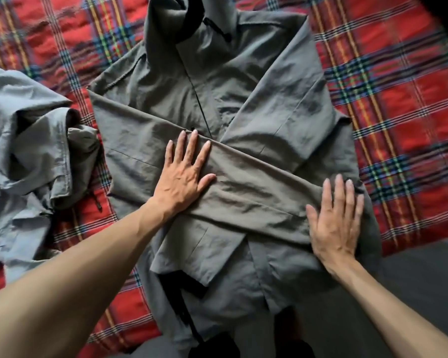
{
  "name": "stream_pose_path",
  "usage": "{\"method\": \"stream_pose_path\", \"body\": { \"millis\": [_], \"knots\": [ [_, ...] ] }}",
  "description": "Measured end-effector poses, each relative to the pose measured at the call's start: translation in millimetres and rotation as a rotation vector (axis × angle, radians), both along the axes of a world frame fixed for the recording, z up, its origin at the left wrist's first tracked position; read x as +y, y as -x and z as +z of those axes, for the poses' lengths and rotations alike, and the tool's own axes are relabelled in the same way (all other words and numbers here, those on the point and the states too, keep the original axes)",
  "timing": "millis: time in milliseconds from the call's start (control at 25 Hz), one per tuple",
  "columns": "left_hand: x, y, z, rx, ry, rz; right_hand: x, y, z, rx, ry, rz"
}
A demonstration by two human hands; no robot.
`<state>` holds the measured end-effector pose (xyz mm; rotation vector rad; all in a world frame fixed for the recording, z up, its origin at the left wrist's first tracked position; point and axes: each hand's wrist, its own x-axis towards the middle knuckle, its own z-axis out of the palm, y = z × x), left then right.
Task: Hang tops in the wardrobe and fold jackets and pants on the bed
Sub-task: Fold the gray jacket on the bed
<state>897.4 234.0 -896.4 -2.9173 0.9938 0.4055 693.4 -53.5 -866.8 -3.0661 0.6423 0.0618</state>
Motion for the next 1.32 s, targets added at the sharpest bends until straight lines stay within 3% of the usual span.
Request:
{"method": "stream_pose_path", "body": {
  "millis": [80,240,360,440,520,600,680,800,880,1000,1040,1200,1320],
  "knots": [
    [-2.2,-1.2,3.8,0.041,-0.017,0.036,15.6,-27.5,6.1,-0.067,-0.040,0.103],
    [-4.5,-3.1,19.2,0.100,-0.020,0.066,32.3,-62.2,2.6,0.001,-0.240,0.394],
    [-1.3,-18.5,39.3,0.038,0.138,0.183,23.5,-111.6,25.3,-0.153,-0.261,0.357],
    [-2.5,-37.8,49.7,-0.002,0.197,0.367,18.4,-165.3,42.8,-0.146,-0.238,0.312],
    [-9.7,-67.8,55.1,0.073,0.163,0.559,14.2,-227.7,44.2,0.020,-0.335,0.251],
    [-18.5,-99.5,53.8,0.118,0.087,0.629,16.7,-276.3,36.2,0.326,-0.464,0.195],
    [-26.9,-125.0,47.3,0.121,0.004,0.666,19.0,-303.8,26.7,0.539,-0.439,0.217],
    [-34.4,-146.7,41.0,0.162,-0.009,0.811,15.8,-322.9,26.3,0.633,-0.318,0.339],
    [-40.2,-161.3,42.1,0.135,0.023,0.917,16.9,-350.8,38.4,0.541,-0.357,0.409],
    [-51.3,-189.0,39.2,0.111,0.041,1.036,32.8,-414.1,46.1,0.214,-0.592,0.419],
    [-55.6,-196.9,34.9,0.143,0.046,1.076,39.6,-430.5,42.2,0.208,-0.635,0.453],
    [-63.5,-218.3,16.5,0.243,-0.012,1.197,53.7,-434.8,5.1,0.366,-0.441,0.542],
    [-63.7,-233.5,17.0,0.342,-0.029,1.257,56.9,-438.6,14.5,0.184,-0.409,0.472]
  ]
}}
